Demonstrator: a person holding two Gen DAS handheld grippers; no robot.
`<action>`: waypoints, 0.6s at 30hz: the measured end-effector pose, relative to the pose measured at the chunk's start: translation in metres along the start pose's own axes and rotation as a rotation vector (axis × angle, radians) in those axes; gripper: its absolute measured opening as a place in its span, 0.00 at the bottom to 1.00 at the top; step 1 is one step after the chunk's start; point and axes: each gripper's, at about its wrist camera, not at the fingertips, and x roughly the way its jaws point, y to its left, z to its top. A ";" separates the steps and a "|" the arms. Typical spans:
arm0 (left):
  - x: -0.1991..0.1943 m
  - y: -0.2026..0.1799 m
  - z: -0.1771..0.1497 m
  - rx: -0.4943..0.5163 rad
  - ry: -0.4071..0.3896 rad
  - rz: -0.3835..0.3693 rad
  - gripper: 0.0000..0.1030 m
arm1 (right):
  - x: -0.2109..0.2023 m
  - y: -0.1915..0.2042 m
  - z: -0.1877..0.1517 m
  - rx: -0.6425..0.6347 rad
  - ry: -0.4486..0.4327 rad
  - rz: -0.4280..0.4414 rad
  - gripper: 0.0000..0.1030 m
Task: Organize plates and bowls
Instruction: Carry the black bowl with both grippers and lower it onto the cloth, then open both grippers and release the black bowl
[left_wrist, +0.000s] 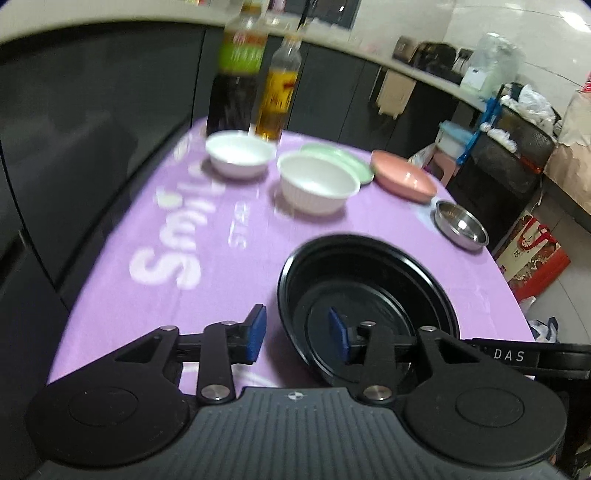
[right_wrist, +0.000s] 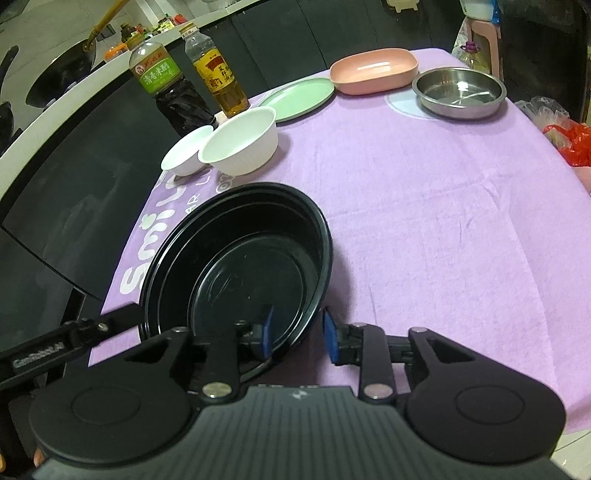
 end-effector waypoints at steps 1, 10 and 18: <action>-0.001 0.001 0.001 0.001 -0.010 -0.006 0.34 | -0.001 0.000 0.000 0.000 -0.002 0.002 0.35; -0.002 0.008 0.013 -0.022 -0.036 0.010 0.35 | -0.015 -0.008 0.010 0.003 -0.055 -0.021 0.39; 0.000 0.016 0.040 -0.038 -0.106 0.045 0.35 | -0.028 -0.008 0.032 -0.031 -0.144 -0.045 0.45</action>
